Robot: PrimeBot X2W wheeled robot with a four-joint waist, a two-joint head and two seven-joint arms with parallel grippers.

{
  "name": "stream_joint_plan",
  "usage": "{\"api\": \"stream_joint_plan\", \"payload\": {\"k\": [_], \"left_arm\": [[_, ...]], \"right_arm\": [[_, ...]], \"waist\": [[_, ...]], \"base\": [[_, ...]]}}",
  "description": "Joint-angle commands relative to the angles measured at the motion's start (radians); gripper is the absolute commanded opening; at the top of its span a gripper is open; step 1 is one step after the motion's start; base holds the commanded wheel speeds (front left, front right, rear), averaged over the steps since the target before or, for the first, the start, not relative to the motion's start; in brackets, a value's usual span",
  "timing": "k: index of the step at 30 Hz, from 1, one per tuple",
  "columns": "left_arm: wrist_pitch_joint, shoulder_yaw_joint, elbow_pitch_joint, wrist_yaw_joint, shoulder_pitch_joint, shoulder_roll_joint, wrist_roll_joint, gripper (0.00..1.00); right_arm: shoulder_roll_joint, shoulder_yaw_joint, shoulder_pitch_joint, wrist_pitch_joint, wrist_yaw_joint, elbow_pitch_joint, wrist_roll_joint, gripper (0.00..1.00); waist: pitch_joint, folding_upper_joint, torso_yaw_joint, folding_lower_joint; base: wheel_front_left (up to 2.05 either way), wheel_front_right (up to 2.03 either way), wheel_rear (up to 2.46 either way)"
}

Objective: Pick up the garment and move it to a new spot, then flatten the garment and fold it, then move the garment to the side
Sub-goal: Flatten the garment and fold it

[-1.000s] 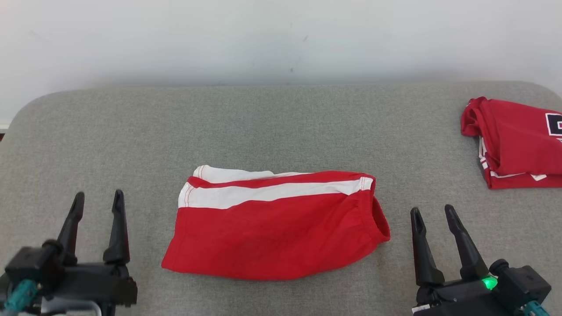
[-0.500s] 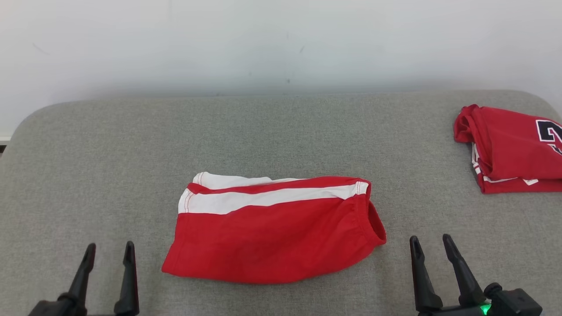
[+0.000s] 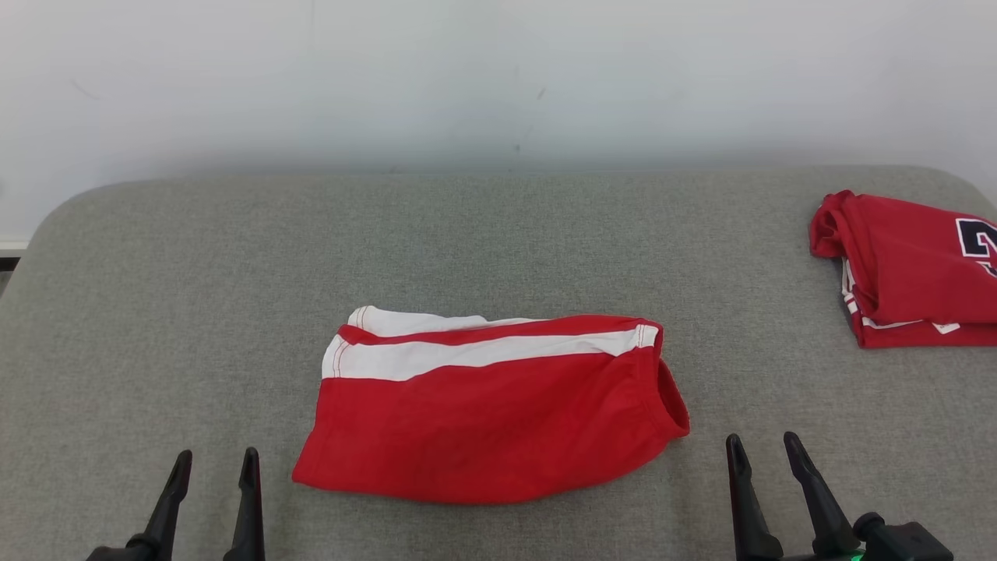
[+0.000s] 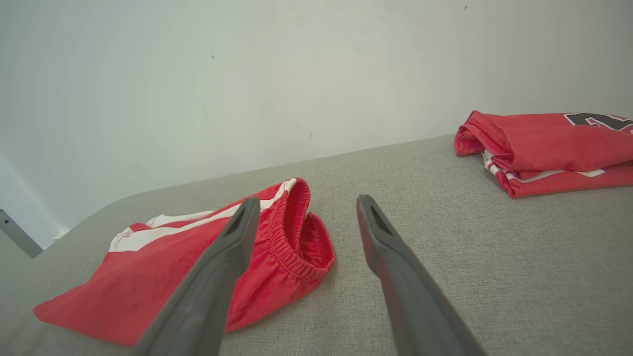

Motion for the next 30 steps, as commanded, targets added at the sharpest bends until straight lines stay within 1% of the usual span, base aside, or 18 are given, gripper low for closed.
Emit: {"api": "stream_joint_plan", "payload": {"k": [1,5,11,12,15,19,24,30], "left_arm": [[0.000,0.006,0.004,-0.005,-0.009,-0.008,0.006,1.00],[0.000,0.007,0.008,-0.009,-0.020,-0.017,0.010,1.00],[0.000,-0.012,0.017,-0.017,-0.048,-0.035,0.016,1.00],[0.000,-0.017,0.022,-0.020,-0.053,-0.039,0.016,1.00],[0.000,-0.026,0.029,-0.022,-0.070,-0.045,0.016,1.00],[0.000,-0.034,0.038,-0.022,-0.087,-0.052,0.011,1.00],[0.000,-0.037,0.048,-0.023,-0.103,-0.056,0.007,1.00],[0.000,-0.032,0.058,-0.023,-0.116,-0.061,0.005,1.00]], "right_arm": [[0.002,0.001,-0.010,0.000,0.000,0.006,-0.013,1.00],[-0.003,0.009,-0.044,0.015,0.000,0.021,-0.022,1.00],[-0.018,0.021,-0.161,0.053,0.000,0.088,-0.055,1.00],[-0.020,0.018,-0.201,0.080,0.000,0.129,-0.070,1.00],[-0.018,0.001,-0.261,0.119,0.000,0.199,-0.089,1.00],[-0.014,-0.007,-0.332,0.149,0.000,0.300,-0.112,1.00],[-0.019,-0.014,-0.401,0.148,0.000,0.424,-0.144,1.00],[-0.027,-0.061,-0.434,0.125,0.000,0.539,-0.173,1.00]], "waist": [[0.004,-0.0001,0.003,0.0000],[0.013,-0.0001,0.010,0.0000],[0.041,-0.0001,0.042,0.0000],[0.051,-0.0001,0.056,0.0000],[0.067,-0.0001,0.079,0.0000],[0.091,-0.0001,0.106,0.0000],[0.117,-0.0001,0.127,0.0000],[0.130,-0.0001,0.134,0.0000]], "base": [[0.00,0.00,0.00],[0.00,0.00,0.00],[0.00,0.00,0.00],[0.00,0.00,0.00],[0.00,0.00,0.00],[0.00,0.00,0.00],[0.00,0.00,0.00],[0.00,0.00,0.00]]}}
